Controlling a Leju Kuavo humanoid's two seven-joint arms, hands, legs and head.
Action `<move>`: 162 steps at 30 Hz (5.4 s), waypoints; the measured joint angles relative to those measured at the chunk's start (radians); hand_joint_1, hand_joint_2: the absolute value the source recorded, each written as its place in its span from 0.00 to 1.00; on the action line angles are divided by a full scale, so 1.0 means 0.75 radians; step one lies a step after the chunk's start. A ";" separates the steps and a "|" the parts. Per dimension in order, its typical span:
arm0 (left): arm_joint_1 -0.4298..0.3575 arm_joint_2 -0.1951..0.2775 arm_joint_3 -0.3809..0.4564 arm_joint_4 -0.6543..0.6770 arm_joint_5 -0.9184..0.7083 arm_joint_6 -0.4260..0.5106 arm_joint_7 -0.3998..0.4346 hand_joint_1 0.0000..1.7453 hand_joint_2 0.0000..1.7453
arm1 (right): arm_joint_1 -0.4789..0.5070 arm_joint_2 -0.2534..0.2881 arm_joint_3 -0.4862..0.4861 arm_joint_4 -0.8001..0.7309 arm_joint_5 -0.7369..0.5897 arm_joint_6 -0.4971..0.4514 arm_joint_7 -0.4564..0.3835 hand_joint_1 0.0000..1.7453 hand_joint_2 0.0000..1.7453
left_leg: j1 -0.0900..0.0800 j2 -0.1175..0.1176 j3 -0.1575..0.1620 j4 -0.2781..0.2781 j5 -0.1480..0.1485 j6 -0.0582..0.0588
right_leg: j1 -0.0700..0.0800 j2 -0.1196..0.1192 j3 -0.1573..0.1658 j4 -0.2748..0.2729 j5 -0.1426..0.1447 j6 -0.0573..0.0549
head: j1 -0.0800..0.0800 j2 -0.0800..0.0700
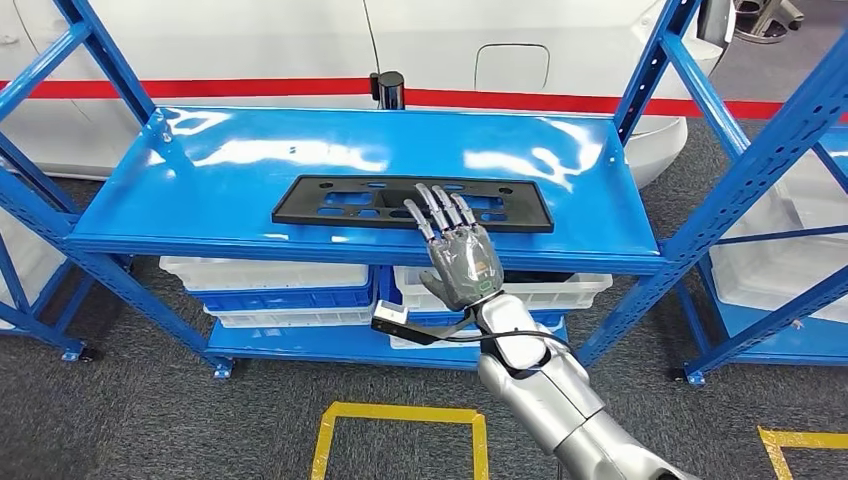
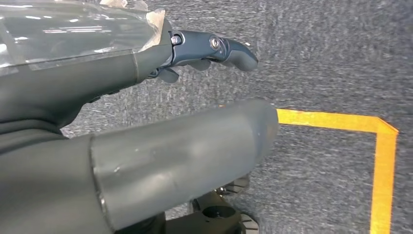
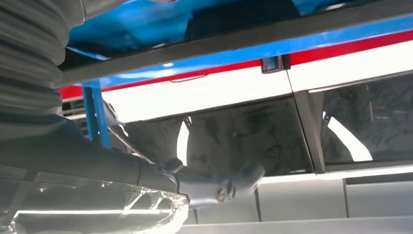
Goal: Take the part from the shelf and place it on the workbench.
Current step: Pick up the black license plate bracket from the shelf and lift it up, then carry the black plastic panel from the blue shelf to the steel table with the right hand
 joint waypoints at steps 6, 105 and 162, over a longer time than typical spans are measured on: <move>-0.004 -0.001 -0.001 -0.001 -0.005 0.001 0.001 0.00 0.00 | -0.024 0.031 0.006 0.031 0.013 -0.001 0.006 0.00 1.00 | 0.014 0.004 -0.076 0.173 -0.098 -0.040 | -0.014 0.008 0.016 -0.001 -0.012 -0.047 | -0.003 0.000; -0.013 -0.029 0.139 -0.005 0.072 0.248 -0.444 0.00 1.00 | -0.147 0.153 -0.028 0.484 0.080 -0.200 0.003 0.96 1.00 | 0.039 0.004 -0.094 0.140 -0.013 -0.060 | -0.015 0.005 0.012 0.009 -0.010 -0.040 | -0.001 0.000; -0.029 -0.027 0.134 -0.005 -0.009 0.099 -0.150 0.00 1.00 | -0.157 0.012 -0.292 0.317 -0.296 -0.191 -0.130 0.96 1.00 | -0.015 0.001 -0.035 0.005 0.031 -0.002 | -0.002 0.002 0.014 -0.019 0.002 0.014 | 0.007 0.000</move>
